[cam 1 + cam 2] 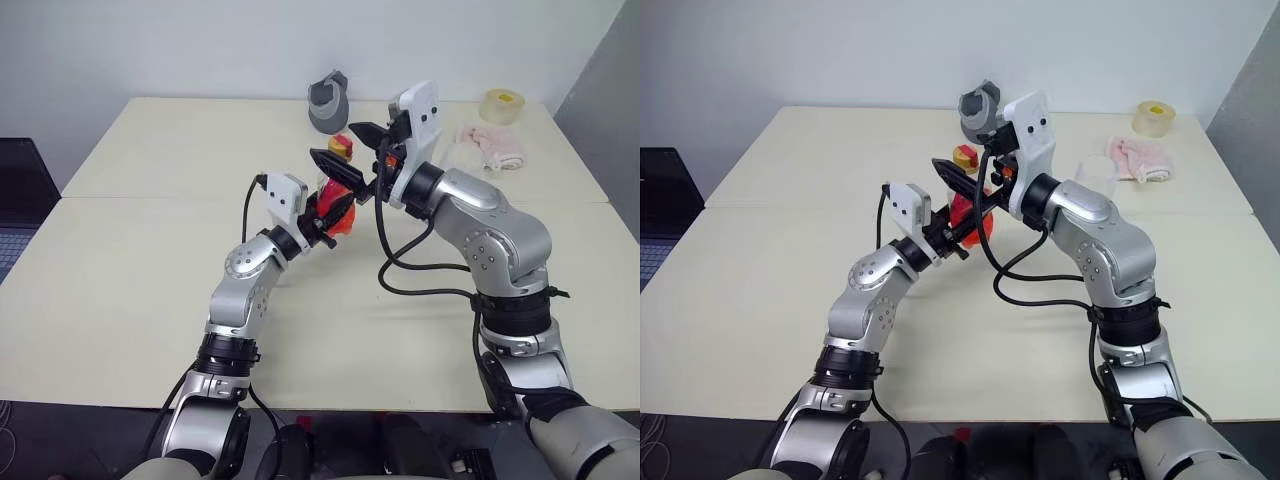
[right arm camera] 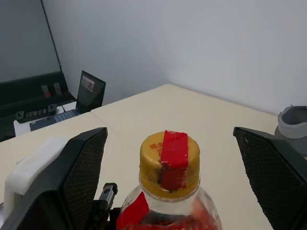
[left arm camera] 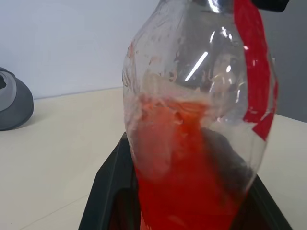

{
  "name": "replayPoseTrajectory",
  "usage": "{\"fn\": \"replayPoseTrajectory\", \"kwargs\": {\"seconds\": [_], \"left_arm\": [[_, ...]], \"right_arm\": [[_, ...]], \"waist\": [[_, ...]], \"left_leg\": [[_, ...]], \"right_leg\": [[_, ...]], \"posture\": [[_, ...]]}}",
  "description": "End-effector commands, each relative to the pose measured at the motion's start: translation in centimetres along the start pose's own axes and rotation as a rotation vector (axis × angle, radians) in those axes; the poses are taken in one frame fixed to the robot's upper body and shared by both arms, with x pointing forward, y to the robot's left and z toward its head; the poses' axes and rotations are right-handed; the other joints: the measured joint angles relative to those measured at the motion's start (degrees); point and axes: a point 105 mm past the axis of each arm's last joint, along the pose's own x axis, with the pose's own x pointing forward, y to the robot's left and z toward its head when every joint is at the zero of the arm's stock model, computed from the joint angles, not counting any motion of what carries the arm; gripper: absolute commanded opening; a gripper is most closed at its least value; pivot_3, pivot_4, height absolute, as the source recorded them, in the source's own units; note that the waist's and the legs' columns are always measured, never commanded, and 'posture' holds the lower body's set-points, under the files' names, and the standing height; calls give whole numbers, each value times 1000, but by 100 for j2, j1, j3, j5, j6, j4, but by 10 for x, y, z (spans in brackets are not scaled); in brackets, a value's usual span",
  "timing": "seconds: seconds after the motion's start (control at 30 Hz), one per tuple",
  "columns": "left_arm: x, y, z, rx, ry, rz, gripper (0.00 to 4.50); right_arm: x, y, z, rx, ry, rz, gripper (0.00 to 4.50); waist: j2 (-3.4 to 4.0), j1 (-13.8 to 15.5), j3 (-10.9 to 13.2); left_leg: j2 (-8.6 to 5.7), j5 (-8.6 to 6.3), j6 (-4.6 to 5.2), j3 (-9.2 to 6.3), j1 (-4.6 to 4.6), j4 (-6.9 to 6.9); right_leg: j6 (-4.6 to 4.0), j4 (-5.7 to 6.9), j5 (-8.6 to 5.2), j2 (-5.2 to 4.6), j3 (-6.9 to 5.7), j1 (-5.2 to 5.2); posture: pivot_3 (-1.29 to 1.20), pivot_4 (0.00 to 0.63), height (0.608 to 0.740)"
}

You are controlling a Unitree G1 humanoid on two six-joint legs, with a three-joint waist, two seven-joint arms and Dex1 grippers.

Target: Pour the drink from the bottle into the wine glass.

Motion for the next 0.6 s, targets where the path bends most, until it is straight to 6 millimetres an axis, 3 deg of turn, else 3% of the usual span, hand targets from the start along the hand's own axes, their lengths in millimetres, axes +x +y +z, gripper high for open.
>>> {"fn": "replayPoseTrajectory", "kwargs": {"seconds": [0.03,0.1,0.2,0.47,0.6], "left_arm": [[1,-5,19,47,-65,-21,1294],[0,-5,19,47,-65,-22,1294],[-3,-6,19,50,-61,-22,1294],[-10,-4,25,65,-54,-32,1294],[-14,-10,32,70,-54,-71,1293]], "right_arm": [[0,1,15,-15,-55,-3,4500],[1,1,16,-14,-60,1,4500],[2,3,15,-13,-60,16,3899],[3,6,15,-29,-60,58,1233],[3,11,15,-25,-57,121,1199]], "waist": [[0,-3,0],[0,-14,0],[0,-42,0],[0,-72,0],[0,-81,0]], "left_leg": [[0,0,0,0,0,0],[0,0,0,0,0,0],[0,0,0,1,0,1],[1,0,1,-1,2,5],[0,1,2,-1,5,9]], "right_leg": [[0,0,0,0,0,0],[0,3,0,0,0,0],[0,4,0,0,1,0],[0,16,0,0,0,0],[0,26,0,1,1,0]], "posture": [[0,150,740],[0,150,740],[0,150,740],[0,150,740],[0,150,740]]}}
